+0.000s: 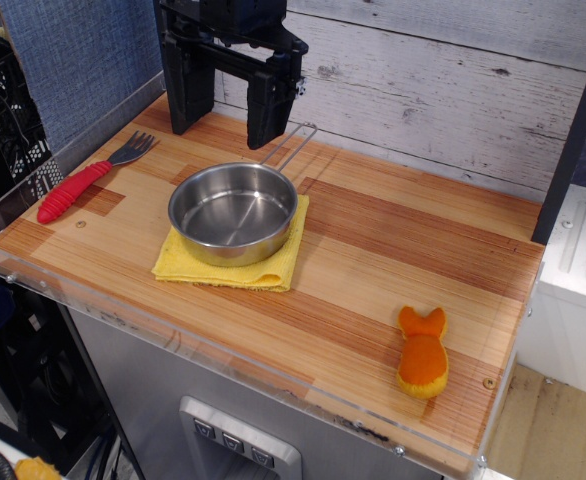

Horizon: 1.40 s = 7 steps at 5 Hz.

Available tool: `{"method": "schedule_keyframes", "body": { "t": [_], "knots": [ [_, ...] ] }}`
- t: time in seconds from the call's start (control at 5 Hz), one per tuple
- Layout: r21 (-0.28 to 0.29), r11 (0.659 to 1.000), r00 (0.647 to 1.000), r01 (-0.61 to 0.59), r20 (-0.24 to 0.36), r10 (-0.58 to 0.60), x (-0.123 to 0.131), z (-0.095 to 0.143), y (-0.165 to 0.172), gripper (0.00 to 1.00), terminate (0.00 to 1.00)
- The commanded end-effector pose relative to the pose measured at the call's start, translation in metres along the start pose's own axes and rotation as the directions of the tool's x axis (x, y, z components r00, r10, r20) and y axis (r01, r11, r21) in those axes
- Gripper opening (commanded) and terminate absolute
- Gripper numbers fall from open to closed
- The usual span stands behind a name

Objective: Move red fork right and over pan on top of yellow cloth

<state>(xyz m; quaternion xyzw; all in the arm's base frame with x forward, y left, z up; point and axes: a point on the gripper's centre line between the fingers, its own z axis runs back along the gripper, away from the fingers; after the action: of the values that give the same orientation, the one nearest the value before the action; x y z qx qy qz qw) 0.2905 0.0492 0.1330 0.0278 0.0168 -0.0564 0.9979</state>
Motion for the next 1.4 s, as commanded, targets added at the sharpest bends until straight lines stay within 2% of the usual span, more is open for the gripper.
{"method": "schedule_keyframes", "body": {
  "t": [0.0, 0.2, 0.8, 1.0, 1.2],
  "knots": [
    [0.000, 1.000, 1.000, 0.000, 0.000, 0.000, 0.000, 0.000, 0.000, 1.00, 0.00],
    [-0.014, 1.000, 1.000, -0.006, 0.004, 0.006, 0.000, 0.000, -0.001, 1.00, 0.00],
    [0.001, 0.999, 0.995, -0.051, 0.085, 0.051, 0.005, -0.001, 0.000, 1.00, 0.00],
    [-0.001, 0.998, 0.995, -0.067, 0.075, 0.067, 0.004, -0.001, -0.001, 1.00, 0.00],
    [-0.164, 0.986, 0.995, -0.030, 0.094, 0.046, -0.008, 0.036, 0.053, 1.00, 0.00]
  ]
}}
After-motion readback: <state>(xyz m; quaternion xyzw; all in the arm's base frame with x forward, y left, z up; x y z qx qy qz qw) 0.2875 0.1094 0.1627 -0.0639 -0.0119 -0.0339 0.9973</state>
